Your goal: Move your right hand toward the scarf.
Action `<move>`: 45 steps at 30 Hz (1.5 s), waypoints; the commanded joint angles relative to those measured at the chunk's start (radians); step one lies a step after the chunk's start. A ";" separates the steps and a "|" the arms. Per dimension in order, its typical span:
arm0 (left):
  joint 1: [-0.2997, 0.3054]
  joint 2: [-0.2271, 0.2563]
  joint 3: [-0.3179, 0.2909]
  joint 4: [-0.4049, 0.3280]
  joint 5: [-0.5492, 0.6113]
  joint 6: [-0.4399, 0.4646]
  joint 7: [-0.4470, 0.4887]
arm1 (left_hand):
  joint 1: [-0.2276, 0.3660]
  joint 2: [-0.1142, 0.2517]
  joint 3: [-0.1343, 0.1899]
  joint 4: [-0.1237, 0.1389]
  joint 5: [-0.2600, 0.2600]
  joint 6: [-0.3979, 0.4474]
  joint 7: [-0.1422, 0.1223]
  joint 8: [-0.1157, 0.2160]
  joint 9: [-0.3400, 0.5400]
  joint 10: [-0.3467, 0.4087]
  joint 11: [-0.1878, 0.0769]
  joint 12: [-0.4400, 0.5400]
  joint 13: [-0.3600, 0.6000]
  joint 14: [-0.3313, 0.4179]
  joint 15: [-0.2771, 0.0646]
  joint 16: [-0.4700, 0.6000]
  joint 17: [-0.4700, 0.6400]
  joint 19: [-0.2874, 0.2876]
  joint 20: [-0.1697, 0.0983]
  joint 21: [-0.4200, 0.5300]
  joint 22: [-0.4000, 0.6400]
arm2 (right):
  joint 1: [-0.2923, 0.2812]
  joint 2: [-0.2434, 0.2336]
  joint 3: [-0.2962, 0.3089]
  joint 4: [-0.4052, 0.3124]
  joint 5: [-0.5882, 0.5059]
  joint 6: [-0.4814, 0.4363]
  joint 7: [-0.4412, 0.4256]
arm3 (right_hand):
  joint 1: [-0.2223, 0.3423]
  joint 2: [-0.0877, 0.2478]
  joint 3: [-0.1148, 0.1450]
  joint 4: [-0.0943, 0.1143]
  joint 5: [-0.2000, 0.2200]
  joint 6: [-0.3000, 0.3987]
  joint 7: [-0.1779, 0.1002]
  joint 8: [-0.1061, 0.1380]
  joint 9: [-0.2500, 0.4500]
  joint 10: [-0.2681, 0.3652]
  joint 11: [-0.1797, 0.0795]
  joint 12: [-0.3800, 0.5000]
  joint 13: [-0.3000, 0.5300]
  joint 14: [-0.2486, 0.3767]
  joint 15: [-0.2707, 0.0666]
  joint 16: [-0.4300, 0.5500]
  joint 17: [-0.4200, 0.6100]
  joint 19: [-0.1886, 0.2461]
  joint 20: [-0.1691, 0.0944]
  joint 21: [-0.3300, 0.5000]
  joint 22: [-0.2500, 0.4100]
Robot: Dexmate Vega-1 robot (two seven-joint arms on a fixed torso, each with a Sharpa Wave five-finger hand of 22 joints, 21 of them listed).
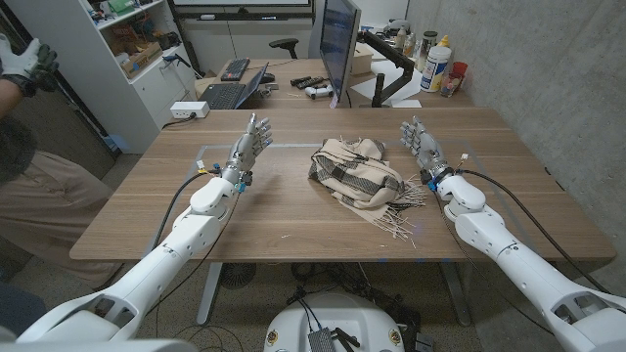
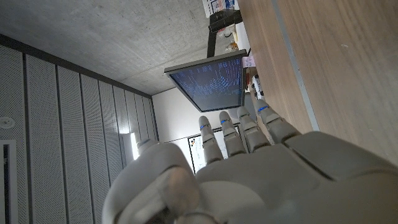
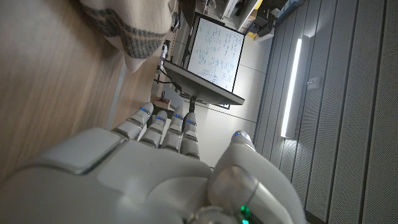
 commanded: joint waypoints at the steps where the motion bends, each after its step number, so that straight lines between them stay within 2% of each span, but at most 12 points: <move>1: 0.009 0.012 0.003 -0.025 0.007 0.002 -0.002 | 0.010 -0.001 -0.006 0.001 0.007 0.006 -0.001 0.005 0.005 0.010 0.001 0.005 0.005 0.009 -0.062 0.005 0.005 0.007 -0.001 0.005 0.003 | -0.030 -0.014 0.011 -0.038 0.000 0.005 -0.018 | 0.006 -0.001 0.009 -0.002 0.006 0.007 0.004 0.005 0.005 0.007 -0.002 0.004 0.002 0.009 -0.004 0.005 0.002 0.005 0.000 0.007 0.002; 14: 0.038 0.021 -0.006 -0.058 0.002 0.000 0.011 | 0.011 0.000 -0.005 0.000 0.007 0.006 -0.001 0.005 0.005 0.010 -0.001 0.005 0.005 0.009 -0.061 0.005 0.005 0.007 -0.001 0.005 0.003 | -0.053 -0.026 0.014 -0.069 -0.002 -0.004 -0.032 | 0.006 -0.001 0.011 -0.003 0.006 0.008 0.003 0.005 0.005 0.009 -0.001 0.004 0.002 0.011 -0.004 0.005 0.002 0.006 0.001 0.006 0.002; 24: 0.042 0.020 -0.008 -0.063 0.007 -0.009 0.019 | 0.011 0.000 -0.005 0.000 0.007 0.007 0.001 0.005 0.005 0.010 -0.001 0.004 0.005 0.008 -0.060 0.004 0.006 0.007 -0.001 0.005 0.003 | -0.015 -0.053 -0.001 -0.049 -0.062 0.027 -0.006 | 0.007 -0.001 0.013 -0.004 0.006 0.008 0.003 0.005 0.005 0.007 -0.001 0.003 0.002 0.009 -0.004 0.004 0.001 0.006 0.001 0.006 0.002; 45: 0.050 0.027 -0.011 -0.072 0.003 -0.015 0.007 | 0.011 0.000 -0.005 -0.001 0.008 0.007 0.001 0.005 0.005 0.011 0.000 0.004 0.005 0.008 -0.061 0.004 0.006 0.006 -0.001 0.005 0.003 | -0.019 -0.088 -0.018 -0.084 -0.156 0.050 -0.041 | 0.012 -0.001 0.018 -0.008 0.006 0.005 -0.002 0.004 0.005 0.001 -0.007 0.000 0.002 -0.007 -0.013 -0.001 0.001 -0.008 0.001 0.000 0.002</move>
